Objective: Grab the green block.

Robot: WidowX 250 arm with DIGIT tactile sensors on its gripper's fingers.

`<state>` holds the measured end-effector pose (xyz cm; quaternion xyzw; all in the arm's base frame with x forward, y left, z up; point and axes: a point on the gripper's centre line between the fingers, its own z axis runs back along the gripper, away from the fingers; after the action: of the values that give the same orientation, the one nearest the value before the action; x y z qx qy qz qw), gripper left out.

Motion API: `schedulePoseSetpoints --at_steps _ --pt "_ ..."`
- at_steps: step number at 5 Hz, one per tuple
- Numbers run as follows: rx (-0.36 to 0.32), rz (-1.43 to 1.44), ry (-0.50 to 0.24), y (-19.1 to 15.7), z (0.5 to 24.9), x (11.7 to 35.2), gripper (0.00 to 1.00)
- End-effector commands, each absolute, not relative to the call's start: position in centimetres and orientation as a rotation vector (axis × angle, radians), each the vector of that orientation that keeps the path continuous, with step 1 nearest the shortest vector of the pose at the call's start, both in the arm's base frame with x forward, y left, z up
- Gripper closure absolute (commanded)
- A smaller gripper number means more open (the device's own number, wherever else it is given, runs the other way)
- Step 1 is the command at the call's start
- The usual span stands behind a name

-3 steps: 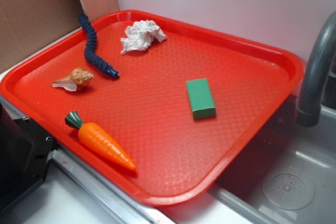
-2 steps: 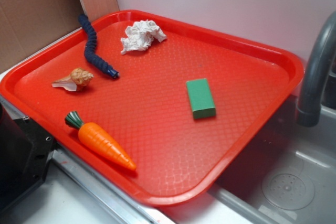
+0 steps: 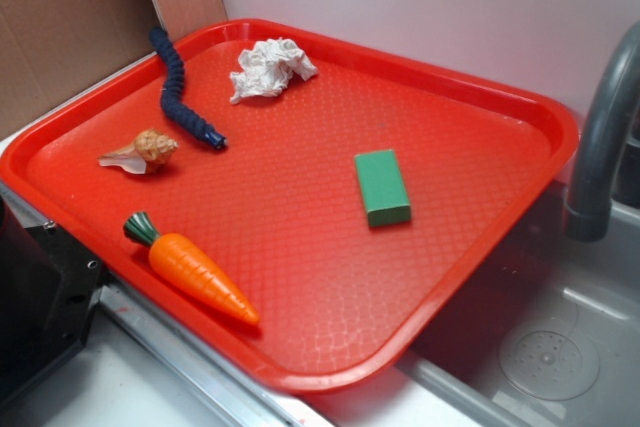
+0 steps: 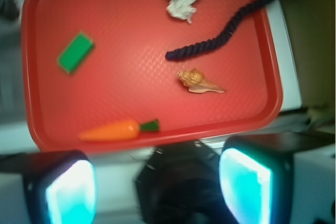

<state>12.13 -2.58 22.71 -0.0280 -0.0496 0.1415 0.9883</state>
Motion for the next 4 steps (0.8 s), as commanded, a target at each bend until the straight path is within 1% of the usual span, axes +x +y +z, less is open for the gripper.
schedulePoseSetpoints --at_steps 1,2,3,4 --pt "-0.178 0.679 -0.212 -5.0 20.2 15.8 0.00" --pt "-0.270 0.753 -0.253 -5.9 18.4 18.0 0.00" --pt "-0.302 0.759 -0.247 -7.3 15.9 20.8 0.00" --pt "-0.282 0.770 -0.218 -9.2 12.8 23.8 0.00"
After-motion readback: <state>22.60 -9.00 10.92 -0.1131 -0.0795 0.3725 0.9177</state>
